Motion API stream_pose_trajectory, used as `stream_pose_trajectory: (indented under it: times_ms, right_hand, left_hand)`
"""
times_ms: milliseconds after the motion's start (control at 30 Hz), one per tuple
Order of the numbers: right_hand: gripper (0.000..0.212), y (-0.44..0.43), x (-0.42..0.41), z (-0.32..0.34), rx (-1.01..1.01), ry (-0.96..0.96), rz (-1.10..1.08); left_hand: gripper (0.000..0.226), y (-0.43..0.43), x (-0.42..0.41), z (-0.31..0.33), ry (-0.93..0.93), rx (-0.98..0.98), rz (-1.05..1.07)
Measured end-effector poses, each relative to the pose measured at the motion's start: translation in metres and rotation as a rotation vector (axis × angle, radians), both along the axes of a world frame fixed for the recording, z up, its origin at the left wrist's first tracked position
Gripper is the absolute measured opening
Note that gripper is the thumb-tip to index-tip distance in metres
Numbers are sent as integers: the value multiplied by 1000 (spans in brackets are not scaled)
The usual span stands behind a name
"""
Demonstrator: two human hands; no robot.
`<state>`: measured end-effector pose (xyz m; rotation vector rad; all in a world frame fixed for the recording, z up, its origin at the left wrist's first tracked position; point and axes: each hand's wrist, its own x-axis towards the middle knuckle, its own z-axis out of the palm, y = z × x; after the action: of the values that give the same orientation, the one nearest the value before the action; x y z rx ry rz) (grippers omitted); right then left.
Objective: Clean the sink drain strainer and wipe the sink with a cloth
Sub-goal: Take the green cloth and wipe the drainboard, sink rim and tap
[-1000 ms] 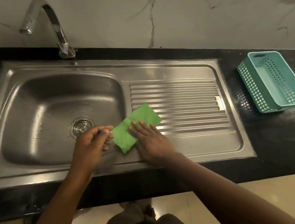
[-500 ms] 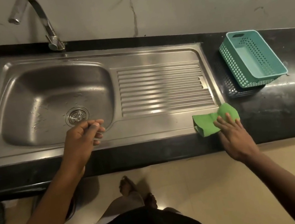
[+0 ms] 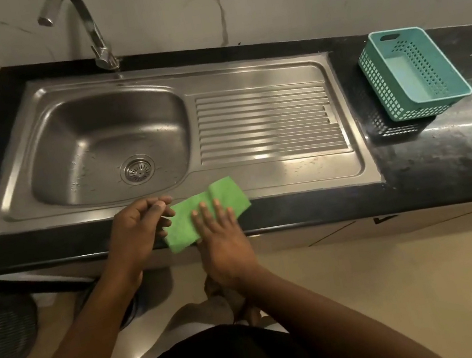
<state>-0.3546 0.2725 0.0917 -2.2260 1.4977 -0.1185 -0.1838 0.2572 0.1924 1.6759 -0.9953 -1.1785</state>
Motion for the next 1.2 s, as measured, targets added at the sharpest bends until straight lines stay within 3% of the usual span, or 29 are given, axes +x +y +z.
stream_pose_trajectory:
  times_ms: [100,233,400,500,633,867,1200]
  right_hand:
    - [64,-2,5,4,3,4,120]
    - [63,-11,-67,9,-50,81,383]
    - [61,-8,-186,19,-38,121,90]
    - [59,-7,-206,21,-10,92,-65]
    - [58,-2,-154,14,36,22,-206]
    - [64,-7,22,8,43,49,304]
    - [66,-55,195,12,53,86,525]
  left_hand:
    - [22,-2,-2,2,2,-4,15]
    - [21,-6,4,2,-7,-8,4]
    - [21,-5,22,0,-23,-23,19]
    - [21,-1,37,-2,-10,-24,59]
    - [21,7,72,-3,2,-38,186]
    - [22,19,134,-13,31,-24,326]
    - [21,15,212,-26,73,-21,434]
